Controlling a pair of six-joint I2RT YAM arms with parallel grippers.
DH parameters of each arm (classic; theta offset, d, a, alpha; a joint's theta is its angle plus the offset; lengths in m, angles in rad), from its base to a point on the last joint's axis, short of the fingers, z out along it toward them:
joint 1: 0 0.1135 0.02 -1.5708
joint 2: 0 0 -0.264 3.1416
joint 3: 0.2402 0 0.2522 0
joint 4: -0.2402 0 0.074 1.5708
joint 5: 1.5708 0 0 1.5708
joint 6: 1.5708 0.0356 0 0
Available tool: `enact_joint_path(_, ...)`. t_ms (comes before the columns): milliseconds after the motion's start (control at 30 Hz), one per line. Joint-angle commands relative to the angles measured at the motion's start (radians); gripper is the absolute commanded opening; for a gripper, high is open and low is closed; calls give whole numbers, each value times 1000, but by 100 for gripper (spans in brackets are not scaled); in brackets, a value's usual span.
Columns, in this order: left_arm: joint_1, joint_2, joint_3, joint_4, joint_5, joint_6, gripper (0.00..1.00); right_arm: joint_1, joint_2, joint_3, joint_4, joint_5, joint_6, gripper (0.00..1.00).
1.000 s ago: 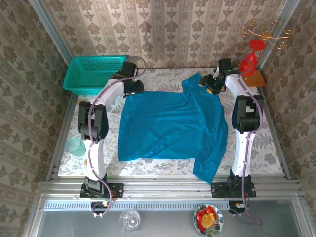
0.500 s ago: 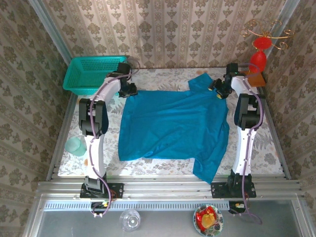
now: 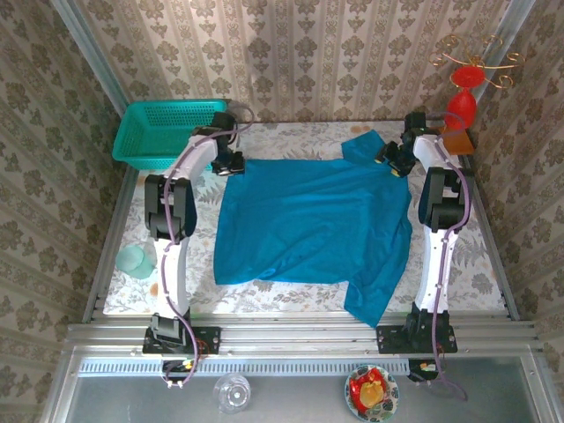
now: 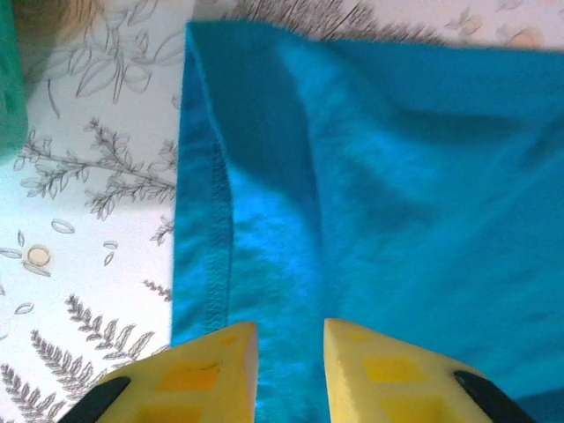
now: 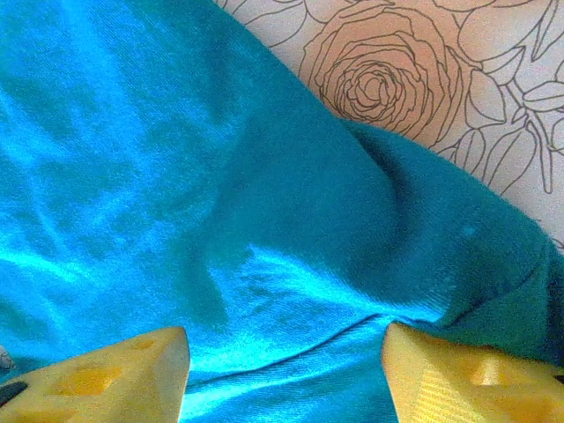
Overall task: Fold the inside-out t-shirt
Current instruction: Smooth out the T-shirt at the center of the table.
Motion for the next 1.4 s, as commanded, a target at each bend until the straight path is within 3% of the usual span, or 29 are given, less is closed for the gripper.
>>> enact_joint_path(0, -12, -26, -52, -88, -65, 53, 25, -4, 16, 0, -63, 26, -17, 62)
enact_joint_path(267, -25, -233, -407, 44, 27, 14, 25, -1, 18, -4, -60, 23, -19, 62)
enact_joint_path(400, -23, -267, -492, 78, 67, -3, 26, -1, 19, -3, -61, 23, -21, 62)
enact_joint_path(967, -21, -240, -520, 56, -59, 3, 29, -1, 17, 13, -83, 23, -36, 62)
enact_joint_path(1100, -21, -229, -520, 57, -35, 4, 29, -1, 19, 11, -83, 23, -37, 62)
enact_joint_path(1367, -28, -212, -523, 67, -16, 2, 19, -1, 22, 8, -83, 14, -44, 62)
